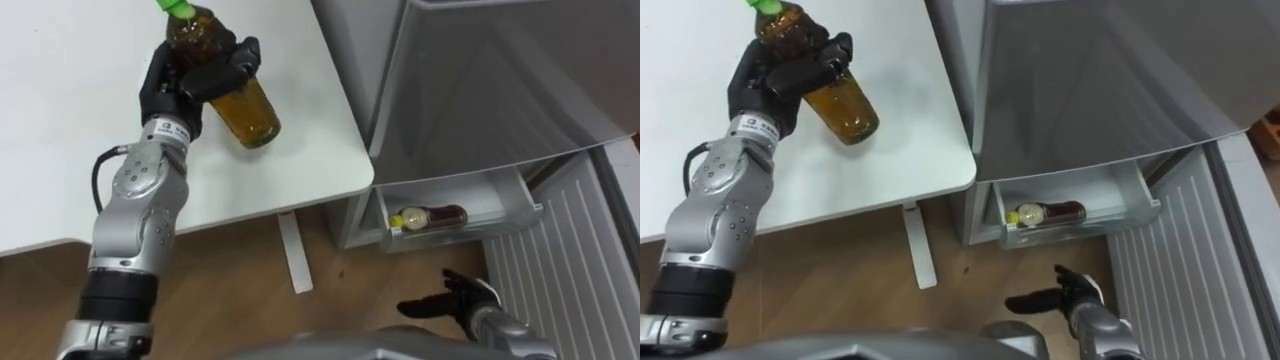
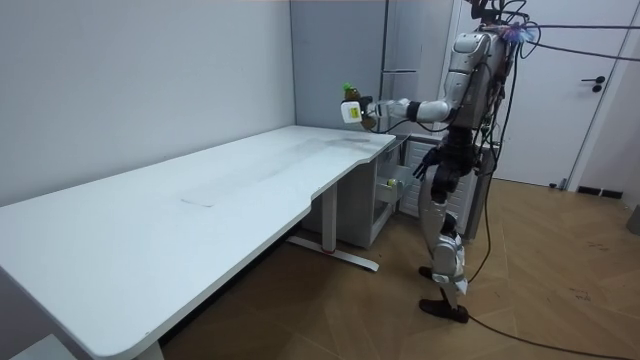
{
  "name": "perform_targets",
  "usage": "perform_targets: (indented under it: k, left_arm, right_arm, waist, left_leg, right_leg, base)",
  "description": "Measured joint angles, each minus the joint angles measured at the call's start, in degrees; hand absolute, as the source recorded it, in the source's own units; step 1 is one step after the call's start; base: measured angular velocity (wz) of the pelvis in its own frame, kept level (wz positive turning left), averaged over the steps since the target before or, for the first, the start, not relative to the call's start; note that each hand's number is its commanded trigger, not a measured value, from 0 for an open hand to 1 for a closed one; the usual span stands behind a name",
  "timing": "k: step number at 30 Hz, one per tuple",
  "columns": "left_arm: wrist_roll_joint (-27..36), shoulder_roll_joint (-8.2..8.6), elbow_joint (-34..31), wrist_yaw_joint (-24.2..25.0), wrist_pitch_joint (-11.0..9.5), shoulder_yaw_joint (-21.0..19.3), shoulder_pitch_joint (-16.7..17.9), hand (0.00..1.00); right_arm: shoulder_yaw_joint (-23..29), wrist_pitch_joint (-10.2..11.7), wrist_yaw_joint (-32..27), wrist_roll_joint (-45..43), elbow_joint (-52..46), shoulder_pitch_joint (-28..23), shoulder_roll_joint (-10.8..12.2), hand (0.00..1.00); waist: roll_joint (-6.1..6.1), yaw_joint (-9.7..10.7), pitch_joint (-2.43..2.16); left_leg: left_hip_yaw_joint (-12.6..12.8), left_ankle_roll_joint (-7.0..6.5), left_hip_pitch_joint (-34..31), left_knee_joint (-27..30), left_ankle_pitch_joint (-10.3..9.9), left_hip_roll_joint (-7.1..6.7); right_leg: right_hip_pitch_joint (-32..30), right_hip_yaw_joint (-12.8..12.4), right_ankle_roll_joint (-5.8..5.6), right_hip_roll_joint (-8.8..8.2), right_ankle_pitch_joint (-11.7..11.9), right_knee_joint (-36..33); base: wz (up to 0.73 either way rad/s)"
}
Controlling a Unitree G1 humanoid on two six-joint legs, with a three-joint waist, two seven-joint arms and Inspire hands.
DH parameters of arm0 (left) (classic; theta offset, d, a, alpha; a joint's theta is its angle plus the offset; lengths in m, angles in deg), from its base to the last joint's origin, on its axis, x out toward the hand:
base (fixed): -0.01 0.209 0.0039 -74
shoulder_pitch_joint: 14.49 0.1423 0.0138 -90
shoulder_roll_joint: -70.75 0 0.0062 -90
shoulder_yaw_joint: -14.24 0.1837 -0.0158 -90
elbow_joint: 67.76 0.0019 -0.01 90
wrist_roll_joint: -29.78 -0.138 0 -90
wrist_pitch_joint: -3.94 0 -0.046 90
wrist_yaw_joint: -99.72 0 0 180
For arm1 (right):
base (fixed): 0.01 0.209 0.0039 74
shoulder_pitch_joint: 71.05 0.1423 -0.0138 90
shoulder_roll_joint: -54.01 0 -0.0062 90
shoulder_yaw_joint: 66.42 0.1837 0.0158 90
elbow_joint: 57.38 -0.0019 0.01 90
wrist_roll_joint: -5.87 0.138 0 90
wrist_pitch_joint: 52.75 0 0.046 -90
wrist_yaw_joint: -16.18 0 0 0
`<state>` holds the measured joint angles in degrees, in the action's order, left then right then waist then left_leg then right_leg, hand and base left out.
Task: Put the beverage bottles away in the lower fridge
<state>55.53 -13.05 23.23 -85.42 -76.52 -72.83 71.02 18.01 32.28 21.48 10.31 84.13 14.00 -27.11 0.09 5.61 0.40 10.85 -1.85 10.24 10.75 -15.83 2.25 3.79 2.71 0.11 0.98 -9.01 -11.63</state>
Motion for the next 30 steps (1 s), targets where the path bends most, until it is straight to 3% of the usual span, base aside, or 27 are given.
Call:
perform_targets:
  k: [13, 16, 19, 24, 30]
  left_arm:
    - [1.51, 0.16, -2.77, 7.9, -0.29, 5.23, 0.02, 1.0]
    - [1.53, 0.13, -2.76, 9.95, -0.29, 6.25, 0.17, 1.0]
    - [1.59, 0.25, -2.76, 12.22, -0.29, 6.51, 0.31, 1.0]
    - [1.69, -0.39, -2.78, 15.95, -0.3, 7.93, 0.4, 1.0]
    - [1.68, -2.99, -2.76, 22.42, -0.29, 9.1, 2.5, 1.0]
  right_arm:
    - [-4.51, 1.18, 10.35, -0.25, -20.28, -2.11, 0.03, 0.0]
    - [-4.52, 2.39, 12.78, -0.25, -21.42, -1.96, 0.02, 0.0]
    - [-5.05, 2.23, 14.85, -0.2, -22.84, -2.36, -0.16, 0.0]
    - [-6.64, 1.54, 20.62, 1.05, -30.81, -3.4, -2.26, 0.0]
    - [-6.51, -0.33, 29.09, 1.93, -34.47, -3.57, -6.78, 0.0]
  waist:
    - [0.37, -1.14, 0.02]
    - [0.53, -1.2, 0.02]
    - [0.6, -1.25, 0.07]
    - [1.36, -1.26, 0.25]
    - [2.12, -1.2, 0.19]
  left_leg:
    - [-0.23, 0.02, -1.2, 0.68, 0.01, -0.06]
    - [-0.28, 0.02, -1.45, 0.75, 0.01, -0.02]
    - [-0.15, 0.02, -1.46, 0.73, 0.01, 0.0]
    - [-0.22, 0.02, -1.63, 0.73, 0.01, -0.07]
    - [-0.45, 0.02, -1.54, 0.9, 0.01, -0.07]
  right_leg:
    - [-0.65, 0.61, -0.01, -0.46, 0.0, -0.13]
    - [-0.89, 0.59, 0.0, -0.42, 0.0, -0.14]
    - [-0.95, 0.56, 0.0, -0.41, 0.0, -0.16]
    - [-1.05, 0.59, 0.0, -0.51, 0.0, -0.15]
    - [-0.98, 0.58, 0.0, -0.52, 0.0, -0.15]
  base:
    - [0.02]
    - [0.0]
    - [0.0]
    - [0.0]
    - [-0.01]
